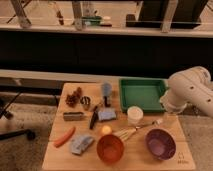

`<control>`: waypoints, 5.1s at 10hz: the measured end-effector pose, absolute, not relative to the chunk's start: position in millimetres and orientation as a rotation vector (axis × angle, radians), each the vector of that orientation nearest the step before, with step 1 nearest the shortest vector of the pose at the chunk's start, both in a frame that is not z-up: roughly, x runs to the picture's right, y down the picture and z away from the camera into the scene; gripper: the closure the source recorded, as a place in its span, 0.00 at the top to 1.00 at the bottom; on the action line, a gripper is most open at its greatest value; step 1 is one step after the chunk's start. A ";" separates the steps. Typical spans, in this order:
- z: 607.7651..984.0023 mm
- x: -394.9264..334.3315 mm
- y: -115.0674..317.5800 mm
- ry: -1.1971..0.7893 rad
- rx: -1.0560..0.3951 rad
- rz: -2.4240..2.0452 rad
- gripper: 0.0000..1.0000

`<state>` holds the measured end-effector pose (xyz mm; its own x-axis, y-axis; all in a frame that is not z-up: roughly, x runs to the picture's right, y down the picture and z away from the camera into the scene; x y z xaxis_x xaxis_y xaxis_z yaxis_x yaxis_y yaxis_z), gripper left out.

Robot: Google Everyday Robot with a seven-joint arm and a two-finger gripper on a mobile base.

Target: Place sponge in plastic cup

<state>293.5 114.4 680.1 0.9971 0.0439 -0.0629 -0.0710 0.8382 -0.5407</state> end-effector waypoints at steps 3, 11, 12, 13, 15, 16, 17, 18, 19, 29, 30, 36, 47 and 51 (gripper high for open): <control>680.1 293.5 114.4 0.049 -0.574 0.061 0.80; 680.1 293.5 114.4 0.049 -0.574 0.061 0.80; 680.1 293.5 114.4 0.049 -0.574 0.061 0.80; 680.2 293.5 114.4 0.048 -0.574 0.061 0.80; 680.2 293.5 114.5 0.048 -0.574 0.061 0.80; 680.2 293.5 114.5 0.048 -0.574 0.061 0.80; 680.2 293.5 114.5 0.048 -0.574 0.061 0.80; 680.2 293.5 114.5 0.048 -0.574 0.061 0.80; 680.2 293.5 114.5 0.048 -0.574 0.061 0.80; 680.2 293.5 114.5 0.048 -0.574 0.061 0.80; 680.2 293.5 114.5 0.048 -0.574 0.061 0.80; 679.5 280.9 117.2 0.005 -0.574 0.042 0.80; 669.6 208.5 132.5 -0.138 -0.543 -0.006 0.80; 672.5 186.0 139.7 -0.176 -0.517 -0.011 0.80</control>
<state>186.0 139.7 672.5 0.9848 0.0338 0.1706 0.0551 0.8698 -0.4904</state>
